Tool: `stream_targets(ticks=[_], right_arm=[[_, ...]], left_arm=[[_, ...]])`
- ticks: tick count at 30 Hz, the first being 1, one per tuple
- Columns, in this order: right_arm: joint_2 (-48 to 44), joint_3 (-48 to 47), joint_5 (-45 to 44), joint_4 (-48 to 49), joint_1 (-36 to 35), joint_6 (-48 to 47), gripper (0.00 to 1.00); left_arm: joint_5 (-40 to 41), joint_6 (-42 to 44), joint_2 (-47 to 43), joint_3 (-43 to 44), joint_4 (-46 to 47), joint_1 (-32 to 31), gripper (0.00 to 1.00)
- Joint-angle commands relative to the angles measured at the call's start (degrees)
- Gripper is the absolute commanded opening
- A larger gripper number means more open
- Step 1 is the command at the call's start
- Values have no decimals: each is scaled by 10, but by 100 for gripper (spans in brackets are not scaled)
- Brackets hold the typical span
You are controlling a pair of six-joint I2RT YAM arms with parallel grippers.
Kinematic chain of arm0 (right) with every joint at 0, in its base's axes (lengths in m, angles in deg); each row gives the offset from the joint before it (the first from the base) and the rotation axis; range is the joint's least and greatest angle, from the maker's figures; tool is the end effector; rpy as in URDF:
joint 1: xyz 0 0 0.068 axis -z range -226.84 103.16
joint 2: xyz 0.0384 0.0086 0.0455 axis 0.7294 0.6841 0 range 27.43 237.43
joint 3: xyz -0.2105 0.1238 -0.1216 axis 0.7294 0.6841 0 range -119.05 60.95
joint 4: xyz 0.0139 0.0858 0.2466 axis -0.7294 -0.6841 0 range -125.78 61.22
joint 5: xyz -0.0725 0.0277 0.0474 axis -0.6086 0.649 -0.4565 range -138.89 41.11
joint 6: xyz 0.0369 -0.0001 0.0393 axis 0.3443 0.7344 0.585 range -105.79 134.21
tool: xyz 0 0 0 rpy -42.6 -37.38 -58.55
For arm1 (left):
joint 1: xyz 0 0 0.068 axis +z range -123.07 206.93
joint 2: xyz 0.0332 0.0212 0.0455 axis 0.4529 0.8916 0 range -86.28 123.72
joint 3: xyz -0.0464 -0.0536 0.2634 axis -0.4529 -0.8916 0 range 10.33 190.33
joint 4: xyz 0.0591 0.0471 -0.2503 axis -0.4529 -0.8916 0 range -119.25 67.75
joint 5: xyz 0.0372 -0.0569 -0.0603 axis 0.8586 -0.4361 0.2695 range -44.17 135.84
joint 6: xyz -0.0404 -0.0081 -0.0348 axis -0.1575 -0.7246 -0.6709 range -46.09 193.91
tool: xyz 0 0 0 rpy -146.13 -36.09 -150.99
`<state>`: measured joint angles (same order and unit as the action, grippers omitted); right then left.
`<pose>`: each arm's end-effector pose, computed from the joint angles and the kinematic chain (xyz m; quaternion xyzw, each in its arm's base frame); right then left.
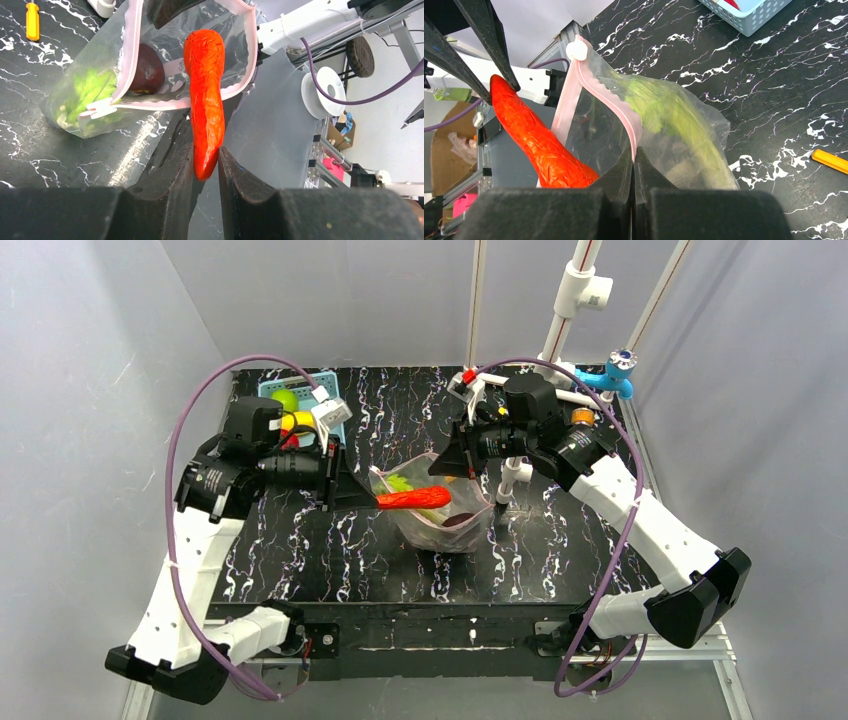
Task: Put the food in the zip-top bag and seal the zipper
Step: Place the fake vegetable in the zipper food storage bag.
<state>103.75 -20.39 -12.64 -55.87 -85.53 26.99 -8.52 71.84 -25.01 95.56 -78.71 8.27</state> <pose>0.2145 0.1987 0.4126 -0.3461 0.7292 0.4630 0.3663 0.1542 -0.0826 0.4484 0.3299 0.7401 -0.4709 0.3488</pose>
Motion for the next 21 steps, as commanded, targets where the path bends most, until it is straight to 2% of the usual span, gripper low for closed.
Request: stream_targets(ticks=[1, 4, 7, 11, 13, 16, 21], right_arm=[[-15, -27, 15, 9, -2, -16, 1], [-9, -24, 12, 16, -3, -7, 1], [-7, -19, 12, 22, -4, 1, 1], [-5, -19, 10, 23, -7, 6, 1], [-6, -20, 8, 21, -8, 7, 1], [-8, -21, 5, 21, -9, 8, 1], [-11, -20, -5, 23, -9, 13, 1]], left_arm=[[36, -7, 36, 42, -30, -9, 0], [69, -48, 48, 40, 12, -27, 0], [90, -87, 48, 29, 59, -38, 17], [80, -122, 43, 18, 116, -42, 48], [93, -128, 37, 12, 131, -42, 57], [114, -127, 26, 5, 139, -42, 63], [161, -116, -7, -6, 143, -42, 64]])
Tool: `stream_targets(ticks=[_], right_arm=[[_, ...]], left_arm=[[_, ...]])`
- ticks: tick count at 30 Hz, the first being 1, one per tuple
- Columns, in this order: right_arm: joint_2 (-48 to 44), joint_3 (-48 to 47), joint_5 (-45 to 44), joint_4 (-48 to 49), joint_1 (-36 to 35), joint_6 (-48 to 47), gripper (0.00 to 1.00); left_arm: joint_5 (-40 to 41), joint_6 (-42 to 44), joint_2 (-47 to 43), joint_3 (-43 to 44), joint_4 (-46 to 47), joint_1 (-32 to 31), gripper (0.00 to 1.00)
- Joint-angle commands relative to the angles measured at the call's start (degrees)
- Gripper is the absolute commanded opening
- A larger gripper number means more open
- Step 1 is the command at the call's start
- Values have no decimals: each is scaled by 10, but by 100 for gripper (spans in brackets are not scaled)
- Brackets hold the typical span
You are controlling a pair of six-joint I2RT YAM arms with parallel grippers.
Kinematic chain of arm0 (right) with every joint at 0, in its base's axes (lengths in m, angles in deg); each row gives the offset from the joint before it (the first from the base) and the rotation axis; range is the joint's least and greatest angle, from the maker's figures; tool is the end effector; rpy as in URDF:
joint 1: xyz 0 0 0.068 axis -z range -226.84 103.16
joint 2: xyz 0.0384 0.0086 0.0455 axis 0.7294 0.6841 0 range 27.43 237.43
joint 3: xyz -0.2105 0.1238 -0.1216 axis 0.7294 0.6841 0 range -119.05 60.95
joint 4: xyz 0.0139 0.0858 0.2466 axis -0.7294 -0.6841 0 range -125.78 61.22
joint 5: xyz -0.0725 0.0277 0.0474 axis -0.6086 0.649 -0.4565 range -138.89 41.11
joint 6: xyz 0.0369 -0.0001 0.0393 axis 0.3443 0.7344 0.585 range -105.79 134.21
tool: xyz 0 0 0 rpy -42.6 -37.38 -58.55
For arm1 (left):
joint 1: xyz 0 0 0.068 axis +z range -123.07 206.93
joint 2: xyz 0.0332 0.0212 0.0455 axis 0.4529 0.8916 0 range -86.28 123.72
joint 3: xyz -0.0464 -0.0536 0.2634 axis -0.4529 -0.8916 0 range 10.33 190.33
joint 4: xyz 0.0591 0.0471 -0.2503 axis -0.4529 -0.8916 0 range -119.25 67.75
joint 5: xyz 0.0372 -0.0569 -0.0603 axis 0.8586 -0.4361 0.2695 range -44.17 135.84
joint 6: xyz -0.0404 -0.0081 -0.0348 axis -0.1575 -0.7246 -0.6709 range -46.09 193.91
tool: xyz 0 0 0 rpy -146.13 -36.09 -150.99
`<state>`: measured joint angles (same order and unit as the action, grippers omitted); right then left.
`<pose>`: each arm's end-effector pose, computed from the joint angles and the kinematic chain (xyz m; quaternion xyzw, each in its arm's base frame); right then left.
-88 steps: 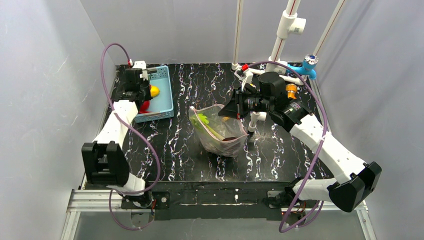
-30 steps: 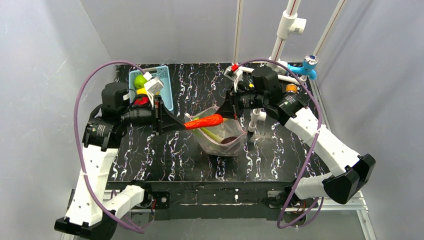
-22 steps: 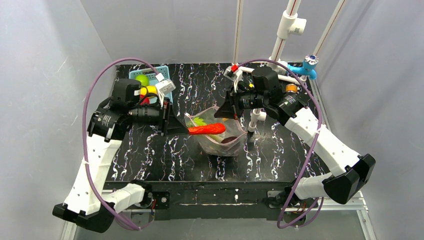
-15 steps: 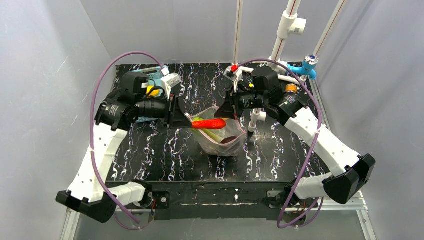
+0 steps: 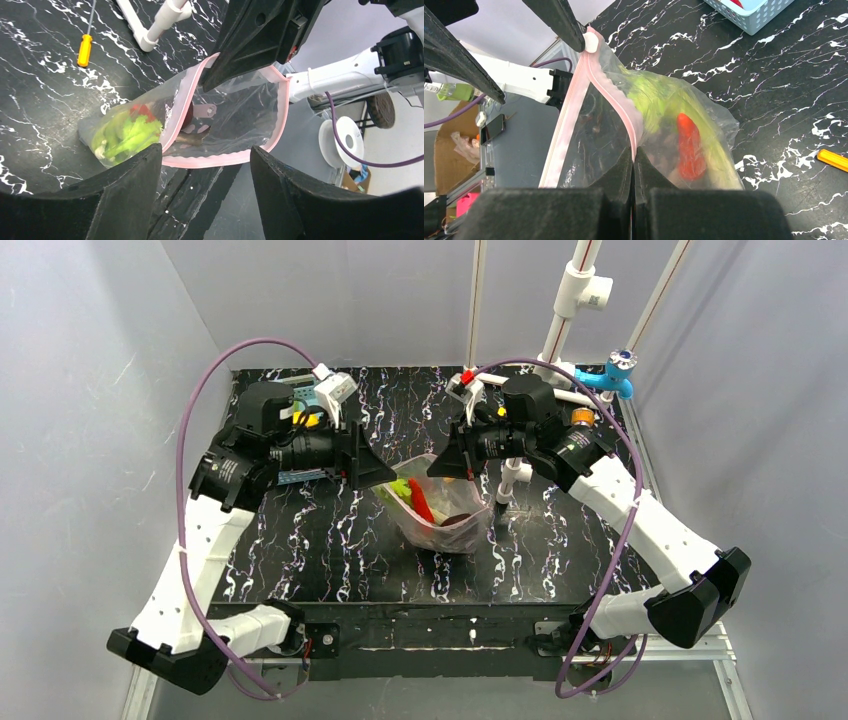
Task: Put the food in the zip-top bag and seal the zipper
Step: Place the fake vegetable in the zipper food storage bag, then pick up the fake vegetable from the bin.
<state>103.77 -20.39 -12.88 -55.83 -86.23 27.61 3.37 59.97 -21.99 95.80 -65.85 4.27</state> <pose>0.2123 0.2014 0.4126 -0.3457 0.7296 0.4659 0.3621 0.1799 -0.1011 0.4575 0.2597 0.7571 -0.4486 0.3976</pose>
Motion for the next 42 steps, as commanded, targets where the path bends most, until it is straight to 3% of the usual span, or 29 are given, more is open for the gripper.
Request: stream_targets(ticks=[1, 6, 12, 18, 23, 25, 30, 34, 36, 40, 42], right_arm=[[-13, -18, -7, 24, -2, 9, 1], [-24, -5, -21, 38, -2, 24, 1], [-42, 11, -58, 61, -2, 46, 1], [-51, 19, -63, 66, -2, 53, 1], [-59, 31, -67, 70, -2, 54, 1], [-60, 31, -67, 69, -2, 54, 1], [-64, 30, -69, 64, -2, 54, 1], [-68, 29, -73, 59, -2, 54, 1], [-68, 28, -74, 54, -2, 53, 1], [-64, 23, -74, 50, -2, 53, 1], [-60, 20, -73, 48, -2, 53, 1]], left_arm=[[58, 7, -47, -10, 15, -2, 64], [174, 21, -110, -25, 34, -2, 69], [414, -14, -170, -47, 31, -2, 74], [596, -30, -165, -68, -17, -2, 77], [710, -8, -149, -93, 9, 2, 86], [716, -7, -122, -90, 16, 20, 88], [608, -43, -61, -106, 71, 139, 90], [593, -55, 9, -119, 130, 209, 91], [576, -47, 68, -106, 141, 225, 91], [621, -75, 201, -56, 124, 253, 90], [597, -89, 258, -36, 127, 257, 86]])
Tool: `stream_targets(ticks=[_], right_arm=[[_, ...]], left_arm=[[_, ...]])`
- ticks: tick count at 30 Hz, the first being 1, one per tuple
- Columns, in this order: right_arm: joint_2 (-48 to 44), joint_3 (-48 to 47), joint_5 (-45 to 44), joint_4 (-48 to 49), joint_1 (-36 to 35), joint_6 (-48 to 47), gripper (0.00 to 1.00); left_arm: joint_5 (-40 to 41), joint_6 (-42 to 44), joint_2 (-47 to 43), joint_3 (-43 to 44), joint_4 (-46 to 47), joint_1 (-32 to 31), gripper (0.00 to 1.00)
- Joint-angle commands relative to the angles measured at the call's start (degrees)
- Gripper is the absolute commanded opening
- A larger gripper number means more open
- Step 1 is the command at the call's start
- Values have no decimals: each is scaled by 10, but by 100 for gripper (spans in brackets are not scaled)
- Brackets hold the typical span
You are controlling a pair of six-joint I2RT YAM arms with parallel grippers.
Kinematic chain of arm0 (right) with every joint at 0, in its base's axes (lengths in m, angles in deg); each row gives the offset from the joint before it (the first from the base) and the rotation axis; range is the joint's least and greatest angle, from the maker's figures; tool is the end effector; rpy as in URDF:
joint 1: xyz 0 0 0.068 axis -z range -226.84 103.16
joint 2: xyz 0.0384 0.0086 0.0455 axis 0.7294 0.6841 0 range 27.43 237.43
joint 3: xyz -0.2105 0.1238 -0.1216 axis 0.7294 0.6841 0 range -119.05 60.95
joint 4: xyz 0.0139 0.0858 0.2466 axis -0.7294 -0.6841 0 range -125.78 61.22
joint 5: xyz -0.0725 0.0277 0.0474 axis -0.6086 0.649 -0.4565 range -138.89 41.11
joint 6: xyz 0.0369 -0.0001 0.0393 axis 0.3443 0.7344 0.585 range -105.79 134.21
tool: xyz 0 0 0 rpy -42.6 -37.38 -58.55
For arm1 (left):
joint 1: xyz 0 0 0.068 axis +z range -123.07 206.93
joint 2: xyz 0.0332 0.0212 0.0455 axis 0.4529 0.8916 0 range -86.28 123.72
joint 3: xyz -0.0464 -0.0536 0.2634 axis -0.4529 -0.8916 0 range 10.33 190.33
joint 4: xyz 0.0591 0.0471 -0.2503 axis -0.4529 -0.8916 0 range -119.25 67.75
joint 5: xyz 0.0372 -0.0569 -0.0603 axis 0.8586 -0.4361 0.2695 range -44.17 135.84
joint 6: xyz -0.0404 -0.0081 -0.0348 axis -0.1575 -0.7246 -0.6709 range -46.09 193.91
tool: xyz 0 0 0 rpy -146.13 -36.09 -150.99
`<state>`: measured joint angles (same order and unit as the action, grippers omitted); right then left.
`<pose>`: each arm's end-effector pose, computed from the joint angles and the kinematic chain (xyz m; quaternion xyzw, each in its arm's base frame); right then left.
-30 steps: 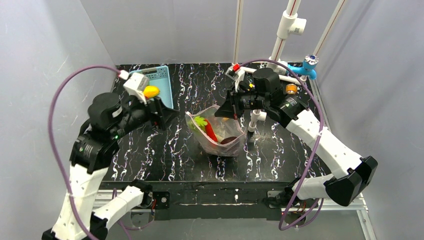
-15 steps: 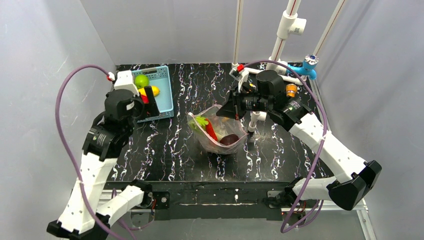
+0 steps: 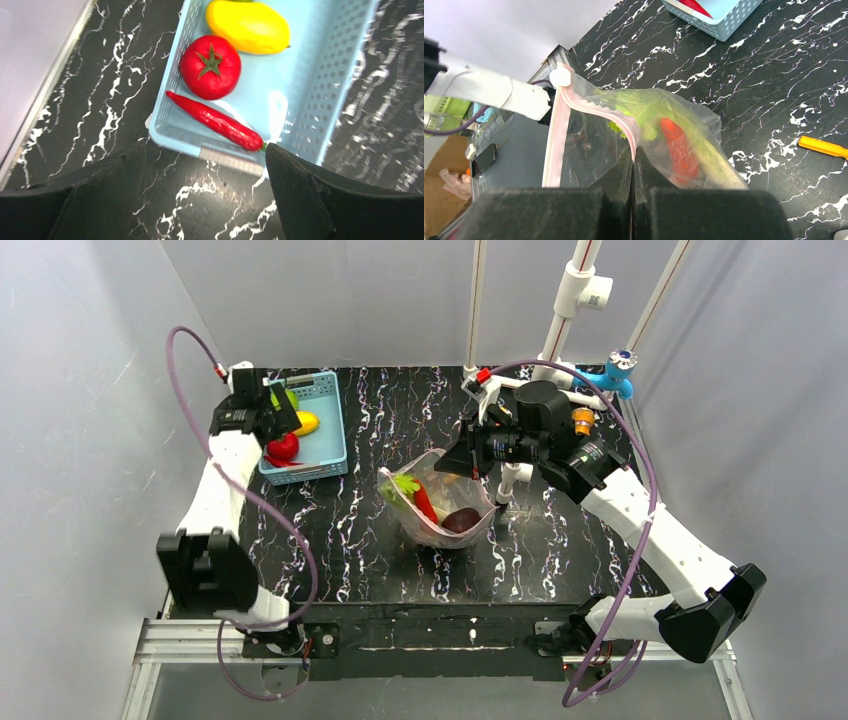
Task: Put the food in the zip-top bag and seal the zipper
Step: Pick up the fake vegetable from the bin.
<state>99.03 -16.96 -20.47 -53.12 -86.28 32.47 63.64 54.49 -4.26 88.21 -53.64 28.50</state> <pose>0.2007 0.1870 0.4180 -0.2860 0.7445 0.4489 0.4030 0.3194 0.0197 0.3543 -0.2297 0.8508 0.0658 0.4680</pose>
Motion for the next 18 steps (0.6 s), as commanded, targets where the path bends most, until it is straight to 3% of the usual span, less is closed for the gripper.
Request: stream_targets(ticks=[1, 7, 11, 18], right_arm=[[-10, -17, 4, 18, -2, 4, 1], [-4, -23, 2, 10, -2, 4, 1], [6, -24, 6, 8, -2, 4, 1], [4, -16, 13, 14, -2, 12, 1]], left_arm=[[-19, -33, 102, 46, 10, 15, 84], [5, -34, 149, -1, 60, 15, 79], [-25, -36, 180, -1, 67, 15, 73], [-24, 5, 208, 2, 126, 15, 81]])
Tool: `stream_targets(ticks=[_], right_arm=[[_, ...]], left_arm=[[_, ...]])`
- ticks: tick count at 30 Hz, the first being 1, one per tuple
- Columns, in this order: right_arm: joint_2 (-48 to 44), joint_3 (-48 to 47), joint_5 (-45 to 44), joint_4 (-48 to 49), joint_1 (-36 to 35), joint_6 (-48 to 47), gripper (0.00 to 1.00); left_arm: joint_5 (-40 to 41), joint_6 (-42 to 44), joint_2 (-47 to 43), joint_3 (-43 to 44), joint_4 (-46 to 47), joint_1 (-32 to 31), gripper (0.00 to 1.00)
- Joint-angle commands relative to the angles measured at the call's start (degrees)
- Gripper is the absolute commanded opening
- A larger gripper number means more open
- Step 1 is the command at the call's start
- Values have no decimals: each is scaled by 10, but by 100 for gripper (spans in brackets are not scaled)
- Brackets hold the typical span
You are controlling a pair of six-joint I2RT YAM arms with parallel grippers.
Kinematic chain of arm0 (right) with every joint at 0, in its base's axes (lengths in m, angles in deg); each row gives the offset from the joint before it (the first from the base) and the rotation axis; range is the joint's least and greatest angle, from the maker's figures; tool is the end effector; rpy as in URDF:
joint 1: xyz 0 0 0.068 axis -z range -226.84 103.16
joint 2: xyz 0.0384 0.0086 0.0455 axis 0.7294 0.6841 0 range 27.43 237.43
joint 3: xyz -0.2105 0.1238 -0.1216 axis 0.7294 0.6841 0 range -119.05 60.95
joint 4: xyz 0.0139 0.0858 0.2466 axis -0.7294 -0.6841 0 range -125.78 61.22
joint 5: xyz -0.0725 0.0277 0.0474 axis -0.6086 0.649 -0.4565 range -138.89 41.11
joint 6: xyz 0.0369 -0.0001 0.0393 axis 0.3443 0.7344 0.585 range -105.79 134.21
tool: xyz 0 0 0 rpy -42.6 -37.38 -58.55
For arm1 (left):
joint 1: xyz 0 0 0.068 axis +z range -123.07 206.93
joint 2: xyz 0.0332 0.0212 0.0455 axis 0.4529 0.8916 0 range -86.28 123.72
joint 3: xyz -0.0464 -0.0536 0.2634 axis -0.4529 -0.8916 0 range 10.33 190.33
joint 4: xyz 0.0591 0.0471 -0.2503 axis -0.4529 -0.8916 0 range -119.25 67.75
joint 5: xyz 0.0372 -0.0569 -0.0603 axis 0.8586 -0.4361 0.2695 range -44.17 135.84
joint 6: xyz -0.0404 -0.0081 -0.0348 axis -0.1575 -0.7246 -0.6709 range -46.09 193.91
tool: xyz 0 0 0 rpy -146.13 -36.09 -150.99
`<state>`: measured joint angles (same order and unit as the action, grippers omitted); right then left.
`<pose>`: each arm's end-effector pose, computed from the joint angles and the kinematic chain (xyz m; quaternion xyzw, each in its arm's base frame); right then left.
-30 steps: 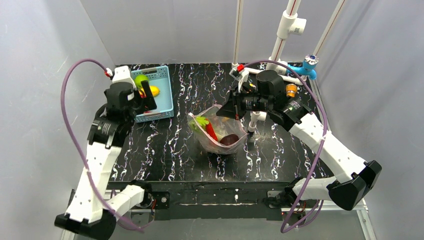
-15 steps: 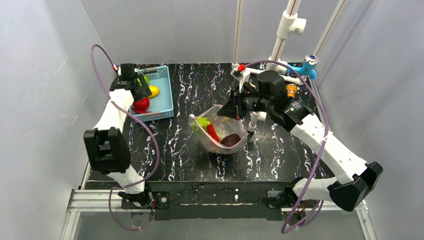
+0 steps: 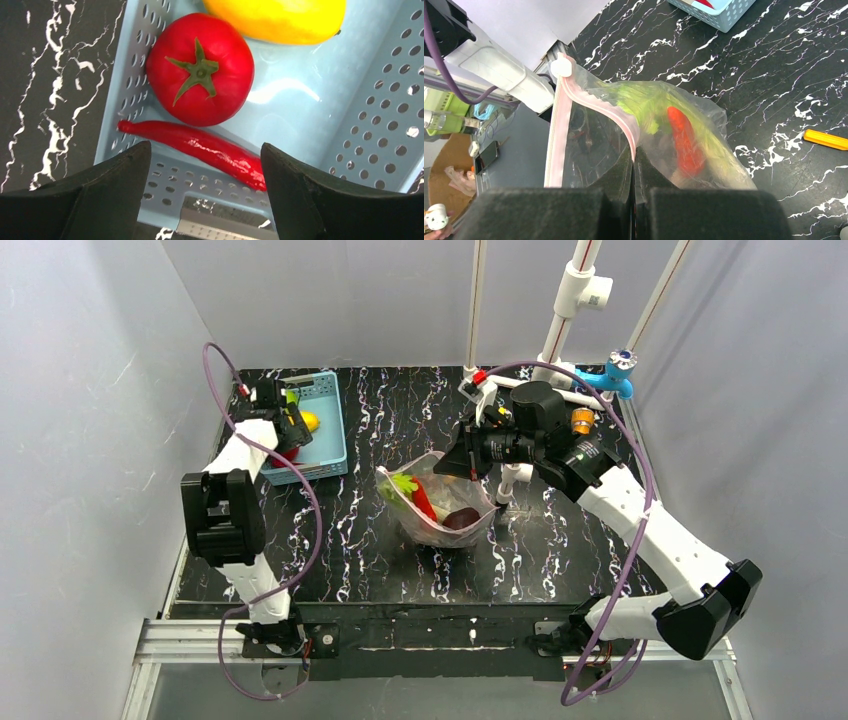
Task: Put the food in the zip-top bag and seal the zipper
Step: Pick up the fake vegetable from the bin.
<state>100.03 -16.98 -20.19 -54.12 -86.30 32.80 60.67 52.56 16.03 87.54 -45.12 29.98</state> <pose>0.2040 0.1901 0.4119 -0.2836 0.7547 0.4472 0.3873 0.3951 0.0302 0.2412 -0.2409 0.8950 0.0624 0.3702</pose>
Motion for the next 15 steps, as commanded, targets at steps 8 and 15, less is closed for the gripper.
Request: stream_targets(ticks=[8, 15], right_arm=[[-4, -19, 9, 23, -2, 11, 1], [8, -43, 10, 6, -2, 11, 1]], left_arm=[[43, 55, 35, 50, 50, 0, 82], [72, 63, 81, 71, 34, 0, 95]])
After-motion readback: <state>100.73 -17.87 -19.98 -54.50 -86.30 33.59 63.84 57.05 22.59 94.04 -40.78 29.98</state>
